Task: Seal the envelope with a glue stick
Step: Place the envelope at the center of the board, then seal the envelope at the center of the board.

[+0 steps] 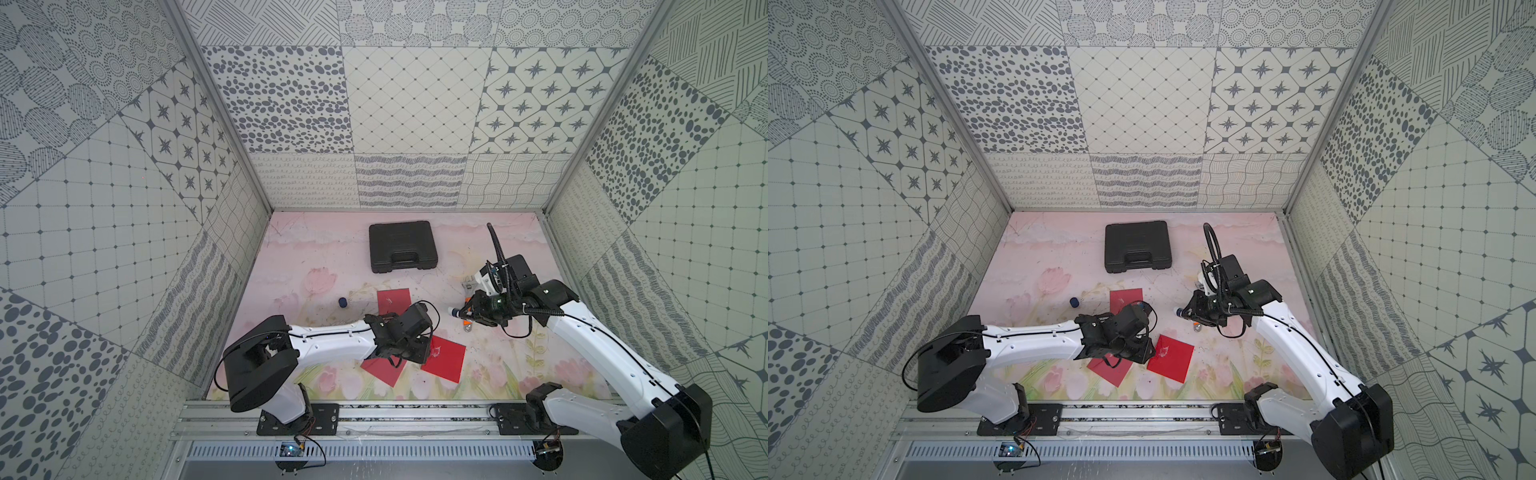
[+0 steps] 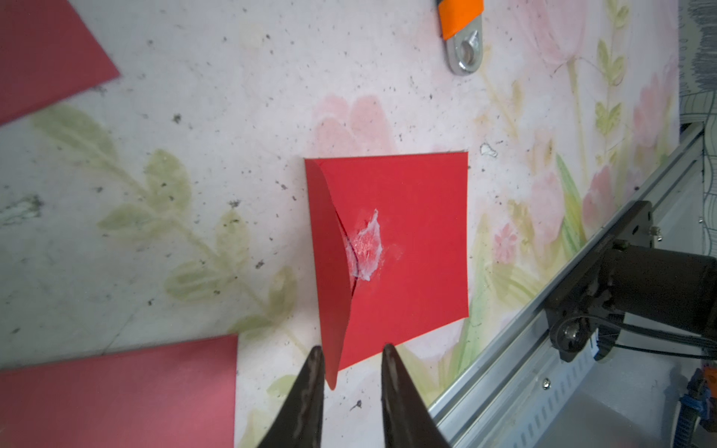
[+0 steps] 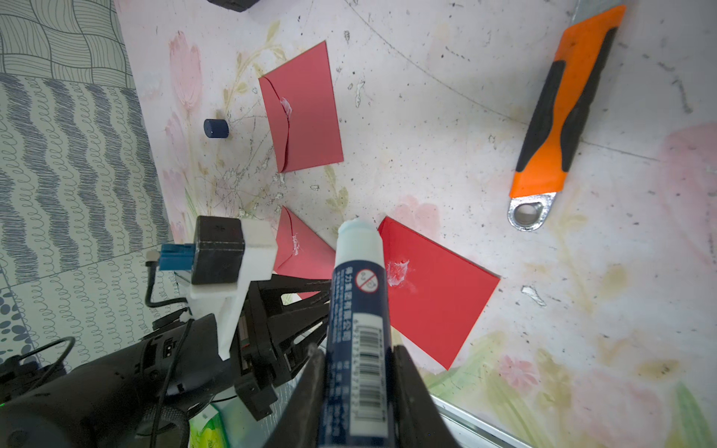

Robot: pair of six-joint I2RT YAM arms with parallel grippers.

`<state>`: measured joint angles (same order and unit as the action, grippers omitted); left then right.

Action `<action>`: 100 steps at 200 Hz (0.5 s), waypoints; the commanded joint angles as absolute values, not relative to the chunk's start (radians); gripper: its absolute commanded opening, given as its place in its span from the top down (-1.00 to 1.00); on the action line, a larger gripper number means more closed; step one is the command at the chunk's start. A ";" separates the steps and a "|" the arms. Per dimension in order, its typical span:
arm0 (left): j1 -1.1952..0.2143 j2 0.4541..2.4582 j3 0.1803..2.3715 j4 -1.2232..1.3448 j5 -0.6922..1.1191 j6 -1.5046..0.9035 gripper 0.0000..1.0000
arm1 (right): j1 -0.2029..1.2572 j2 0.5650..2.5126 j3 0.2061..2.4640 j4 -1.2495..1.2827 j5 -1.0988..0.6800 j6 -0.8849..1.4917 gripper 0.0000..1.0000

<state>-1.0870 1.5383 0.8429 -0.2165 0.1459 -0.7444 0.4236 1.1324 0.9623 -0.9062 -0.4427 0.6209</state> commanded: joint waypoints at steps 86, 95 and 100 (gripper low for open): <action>-1.028 1.685 0.877 -0.060 0.336 -0.748 0.60 | 0.417 1.070 0.962 -0.945 -0.437 0.622 1.00; -1.029 1.699 0.876 -0.044 0.344 -0.754 0.56 | 0.417 1.067 0.959 -0.946 -0.439 0.623 1.00; -1.029 1.705 0.876 -0.038 0.347 -0.756 0.55 | 0.417 1.066 0.959 -0.945 -0.439 0.625 1.00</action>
<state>-1.0321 1.6634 0.8726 -0.1371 0.2668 -0.7483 0.4206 1.0897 0.9623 -0.9478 -0.4412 0.6212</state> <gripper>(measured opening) 0.211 0.279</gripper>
